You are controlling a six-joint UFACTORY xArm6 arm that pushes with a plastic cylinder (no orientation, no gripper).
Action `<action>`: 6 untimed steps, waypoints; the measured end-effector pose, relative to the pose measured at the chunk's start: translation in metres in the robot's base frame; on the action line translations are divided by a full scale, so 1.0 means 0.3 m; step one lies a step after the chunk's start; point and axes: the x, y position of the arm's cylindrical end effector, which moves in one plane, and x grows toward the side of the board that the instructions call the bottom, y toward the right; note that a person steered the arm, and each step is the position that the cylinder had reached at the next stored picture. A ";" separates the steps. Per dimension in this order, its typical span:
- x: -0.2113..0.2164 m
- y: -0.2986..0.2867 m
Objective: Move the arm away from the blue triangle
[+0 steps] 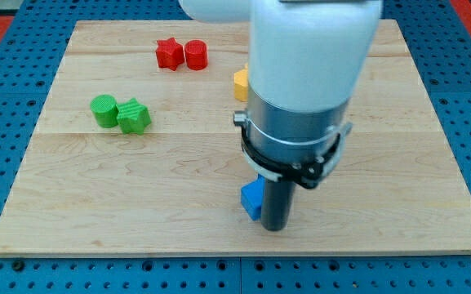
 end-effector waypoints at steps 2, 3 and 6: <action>-0.240 0.167; -0.331 0.197; -0.294 0.329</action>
